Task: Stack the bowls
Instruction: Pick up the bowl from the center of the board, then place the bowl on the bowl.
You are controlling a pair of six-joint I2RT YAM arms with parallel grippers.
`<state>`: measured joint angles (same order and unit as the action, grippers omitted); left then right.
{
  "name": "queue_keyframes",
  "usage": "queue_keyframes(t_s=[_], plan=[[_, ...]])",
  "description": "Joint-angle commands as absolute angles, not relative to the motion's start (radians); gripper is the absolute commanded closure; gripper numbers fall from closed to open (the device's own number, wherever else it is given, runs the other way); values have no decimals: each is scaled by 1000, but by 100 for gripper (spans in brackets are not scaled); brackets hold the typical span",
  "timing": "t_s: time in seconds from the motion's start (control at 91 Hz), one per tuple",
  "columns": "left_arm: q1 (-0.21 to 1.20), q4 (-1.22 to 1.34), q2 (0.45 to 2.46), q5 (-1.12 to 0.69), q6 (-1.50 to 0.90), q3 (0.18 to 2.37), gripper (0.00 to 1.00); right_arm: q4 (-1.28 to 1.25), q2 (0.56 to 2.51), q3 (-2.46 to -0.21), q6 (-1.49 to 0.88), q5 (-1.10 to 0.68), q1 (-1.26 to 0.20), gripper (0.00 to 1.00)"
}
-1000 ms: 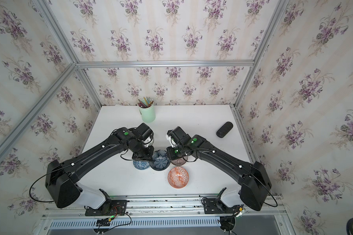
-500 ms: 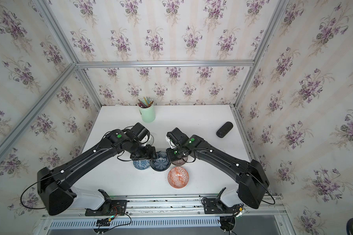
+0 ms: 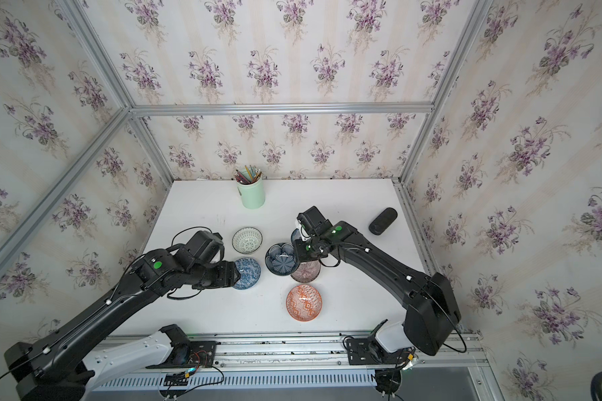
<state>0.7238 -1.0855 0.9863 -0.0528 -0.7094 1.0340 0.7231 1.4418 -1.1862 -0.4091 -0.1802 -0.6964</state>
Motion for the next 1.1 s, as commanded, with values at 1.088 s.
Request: queue_keyframes(t_s=[1.088], plan=[[709,-1054,918,-51,-746,881,32,589,1375,-962,-373,-195,-552,100]])
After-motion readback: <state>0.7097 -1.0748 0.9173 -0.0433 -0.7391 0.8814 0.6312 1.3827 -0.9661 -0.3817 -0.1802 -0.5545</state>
